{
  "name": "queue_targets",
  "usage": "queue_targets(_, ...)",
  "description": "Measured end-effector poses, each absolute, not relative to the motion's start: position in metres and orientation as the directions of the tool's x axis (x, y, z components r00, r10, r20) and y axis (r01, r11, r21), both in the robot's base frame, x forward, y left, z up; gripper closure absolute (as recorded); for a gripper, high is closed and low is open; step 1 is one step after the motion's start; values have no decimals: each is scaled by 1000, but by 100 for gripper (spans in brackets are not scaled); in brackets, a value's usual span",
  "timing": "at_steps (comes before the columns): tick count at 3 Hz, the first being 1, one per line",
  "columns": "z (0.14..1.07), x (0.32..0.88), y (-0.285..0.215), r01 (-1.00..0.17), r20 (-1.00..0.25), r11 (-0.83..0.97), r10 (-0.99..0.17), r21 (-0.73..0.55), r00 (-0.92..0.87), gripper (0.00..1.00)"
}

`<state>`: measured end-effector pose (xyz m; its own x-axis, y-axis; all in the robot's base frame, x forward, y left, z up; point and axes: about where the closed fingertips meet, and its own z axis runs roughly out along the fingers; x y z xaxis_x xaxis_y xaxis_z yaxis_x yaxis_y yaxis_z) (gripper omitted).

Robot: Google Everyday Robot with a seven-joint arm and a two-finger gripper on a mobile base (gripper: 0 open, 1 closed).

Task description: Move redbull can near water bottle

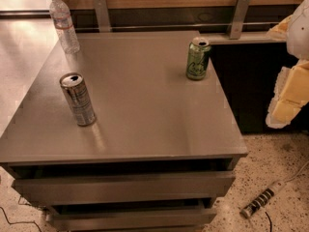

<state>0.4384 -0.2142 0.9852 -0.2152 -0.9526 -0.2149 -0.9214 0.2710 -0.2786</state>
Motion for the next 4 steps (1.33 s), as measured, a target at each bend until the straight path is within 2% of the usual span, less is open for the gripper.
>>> queue_targets(1,985,439,-213,-921,-223,272,-951,-279,-213,0)
queue_targets(2,986,443,-198,-920,-287,278,-937,-277,-197,0)
queue_targets(3,983,445,-165,-922,-408,289,-898,-258,-167,0)
queue_targets(4,974,449,-115,-927,-574,294,-811,-232,-114,0)
